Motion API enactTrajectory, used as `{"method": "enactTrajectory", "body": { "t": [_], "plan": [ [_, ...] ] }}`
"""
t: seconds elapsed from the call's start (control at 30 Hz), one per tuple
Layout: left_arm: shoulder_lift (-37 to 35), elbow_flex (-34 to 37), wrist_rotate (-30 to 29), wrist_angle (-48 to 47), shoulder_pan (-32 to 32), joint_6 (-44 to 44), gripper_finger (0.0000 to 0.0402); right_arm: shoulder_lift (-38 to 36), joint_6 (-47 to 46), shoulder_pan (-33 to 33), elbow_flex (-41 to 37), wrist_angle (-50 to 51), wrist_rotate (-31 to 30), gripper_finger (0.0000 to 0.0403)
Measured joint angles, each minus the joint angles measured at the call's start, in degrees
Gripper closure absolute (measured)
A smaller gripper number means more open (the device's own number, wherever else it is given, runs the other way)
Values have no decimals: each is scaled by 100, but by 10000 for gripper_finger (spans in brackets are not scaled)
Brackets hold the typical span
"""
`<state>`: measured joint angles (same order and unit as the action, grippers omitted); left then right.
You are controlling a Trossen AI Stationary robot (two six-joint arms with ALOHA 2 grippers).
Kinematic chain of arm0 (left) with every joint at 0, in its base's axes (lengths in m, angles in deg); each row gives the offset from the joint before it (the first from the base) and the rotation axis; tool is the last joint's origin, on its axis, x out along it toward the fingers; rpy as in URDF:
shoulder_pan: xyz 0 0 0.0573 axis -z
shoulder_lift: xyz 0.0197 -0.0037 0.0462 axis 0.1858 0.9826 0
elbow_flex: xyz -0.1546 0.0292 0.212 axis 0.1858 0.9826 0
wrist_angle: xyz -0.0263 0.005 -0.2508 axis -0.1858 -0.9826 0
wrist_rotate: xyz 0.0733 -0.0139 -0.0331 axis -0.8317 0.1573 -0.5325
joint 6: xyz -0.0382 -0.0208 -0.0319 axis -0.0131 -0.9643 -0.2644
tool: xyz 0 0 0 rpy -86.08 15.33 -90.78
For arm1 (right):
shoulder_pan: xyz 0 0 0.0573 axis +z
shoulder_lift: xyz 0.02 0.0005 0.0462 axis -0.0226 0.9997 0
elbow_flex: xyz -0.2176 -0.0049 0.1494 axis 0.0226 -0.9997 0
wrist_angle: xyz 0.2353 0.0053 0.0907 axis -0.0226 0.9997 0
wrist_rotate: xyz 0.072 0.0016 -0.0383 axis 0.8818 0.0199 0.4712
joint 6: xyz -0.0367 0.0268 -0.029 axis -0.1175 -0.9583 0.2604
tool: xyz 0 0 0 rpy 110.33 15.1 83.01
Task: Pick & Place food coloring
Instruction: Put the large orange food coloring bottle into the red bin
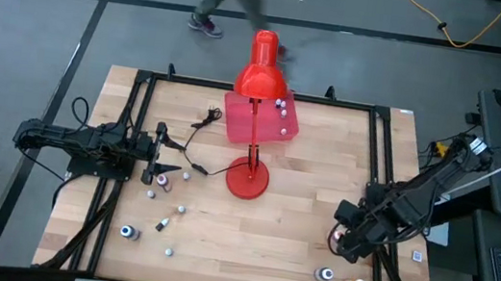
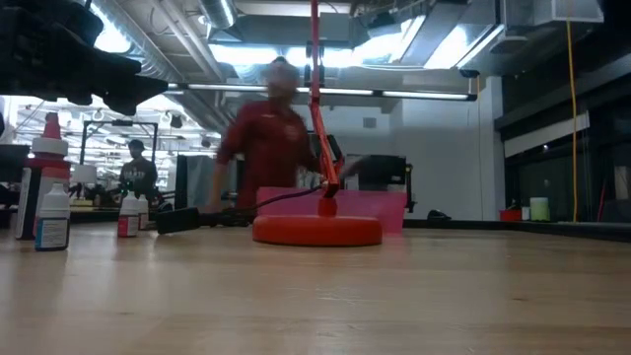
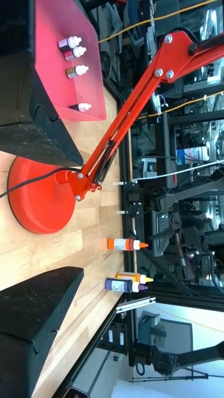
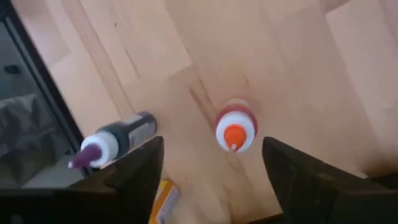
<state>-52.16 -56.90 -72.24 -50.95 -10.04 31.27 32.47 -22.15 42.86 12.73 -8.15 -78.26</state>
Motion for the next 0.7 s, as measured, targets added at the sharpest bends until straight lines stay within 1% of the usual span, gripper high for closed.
{"method": "enactTrajectory", "body": {
  "t": [0.1,0.2,0.37,0.5,0.6,0.7],
  "plan": [
    [1,0,0,-1,0,0,130,8,-31,-2,-223,-97,-19,102],
    [0,0,1,-2,0,0,130,20,-105,1,-499,-388,-8,97],
    [2,0,1,0,0,0,130,20,-158,-2,-842,-802,-93,96],
    [0,0,0,0,-1,0,130,22,-172,-2,-1088,-860,43,96],
    [1,0,1,0,-1,0,128,20,-156,-2,-1103,-918,30,97],
    [1,0,1,0,-1,0,129,20,-150,-2,-1100,-813,9,108]
  ]
}}
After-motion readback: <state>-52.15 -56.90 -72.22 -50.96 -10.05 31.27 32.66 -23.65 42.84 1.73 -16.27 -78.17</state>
